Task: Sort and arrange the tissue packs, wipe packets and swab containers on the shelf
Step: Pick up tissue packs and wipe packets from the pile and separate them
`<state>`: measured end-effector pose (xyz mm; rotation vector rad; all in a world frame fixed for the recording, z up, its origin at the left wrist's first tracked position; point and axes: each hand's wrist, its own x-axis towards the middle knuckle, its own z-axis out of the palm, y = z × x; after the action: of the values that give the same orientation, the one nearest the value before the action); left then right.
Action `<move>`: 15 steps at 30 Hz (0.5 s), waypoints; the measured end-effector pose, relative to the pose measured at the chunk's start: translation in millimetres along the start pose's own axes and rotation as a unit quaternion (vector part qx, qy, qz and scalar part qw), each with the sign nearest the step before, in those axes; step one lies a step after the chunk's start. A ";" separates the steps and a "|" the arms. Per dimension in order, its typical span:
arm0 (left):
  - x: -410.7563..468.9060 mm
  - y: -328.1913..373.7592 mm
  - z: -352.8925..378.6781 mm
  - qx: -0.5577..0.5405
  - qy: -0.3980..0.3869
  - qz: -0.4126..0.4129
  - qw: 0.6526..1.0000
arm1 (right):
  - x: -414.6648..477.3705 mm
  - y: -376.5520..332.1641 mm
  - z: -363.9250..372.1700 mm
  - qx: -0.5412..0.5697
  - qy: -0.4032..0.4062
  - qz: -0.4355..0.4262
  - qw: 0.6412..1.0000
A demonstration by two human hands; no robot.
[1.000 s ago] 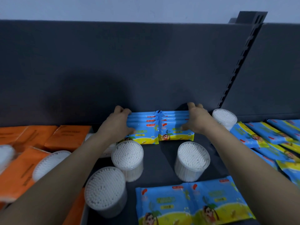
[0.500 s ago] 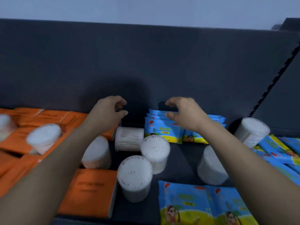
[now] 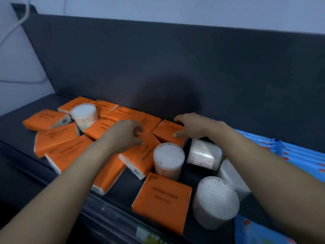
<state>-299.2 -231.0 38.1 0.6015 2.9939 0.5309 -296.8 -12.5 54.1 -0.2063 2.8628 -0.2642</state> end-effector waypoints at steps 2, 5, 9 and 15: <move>-1.6 -3.5 -1.9 0.028 -0.023 -0.001 0.999 | 15.3 -3.9 5.1 -0.013 -0.016 0.021 1.000; -2.7 -4.6 1.1 0.165 -0.054 0.022 0.985 | 31.5 -5.8 15.5 -0.041 -0.033 0.052 0.997; -0.6 -5.1 10.8 0.223 -0.084 0.018 0.971 | 38.5 -6.0 27.2 -0.082 -0.077 0.091 0.989; 8.7 -4.3 17.3 0.177 -0.052 0.034 0.982 | 37.9 -3.5 28.8 -0.068 -0.092 0.129 0.985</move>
<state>-306.9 -225.8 20.6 0.7282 2.9934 -0.0372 -324.9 -26.8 18.3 0.1096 2.6863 0.0028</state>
